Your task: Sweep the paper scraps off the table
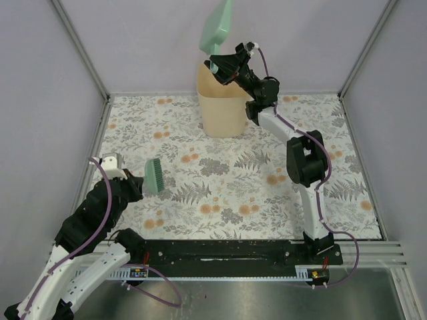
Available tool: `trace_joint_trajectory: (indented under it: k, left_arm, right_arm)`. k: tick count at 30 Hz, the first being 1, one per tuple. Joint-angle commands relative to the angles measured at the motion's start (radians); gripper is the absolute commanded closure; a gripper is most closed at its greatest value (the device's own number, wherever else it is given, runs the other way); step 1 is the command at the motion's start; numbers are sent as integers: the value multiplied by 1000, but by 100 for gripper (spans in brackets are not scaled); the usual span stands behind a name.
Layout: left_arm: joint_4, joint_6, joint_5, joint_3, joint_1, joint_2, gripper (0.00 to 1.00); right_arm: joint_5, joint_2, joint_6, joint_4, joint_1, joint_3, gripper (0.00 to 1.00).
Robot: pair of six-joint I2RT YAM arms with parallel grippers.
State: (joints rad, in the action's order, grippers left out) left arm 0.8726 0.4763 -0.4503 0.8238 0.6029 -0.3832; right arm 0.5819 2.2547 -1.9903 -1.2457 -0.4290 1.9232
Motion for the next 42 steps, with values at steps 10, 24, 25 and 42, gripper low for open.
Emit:
trace_joint_trajectory:
  k: [10, 24, 25, 42]
  left_arm:
    - [-101, 160, 42, -11, -6, -86, 100]
    - [-478, 381, 343, -232, -5, -227, 100]
    - [-488, 396, 340, -245, -5, -226, 100]
    - [-331, 354, 193, -192, -5, -151, 1]
  right_arm:
    - [136, -590, 1130, 1563, -86, -157, 100]
    - [-754, -761, 1182, 2086, -281, -708, 100]
    - [-760, -756, 1176, 2079, -280, -731, 100]
    - [-723, -877, 1332, 1919, -280, -857, 0]
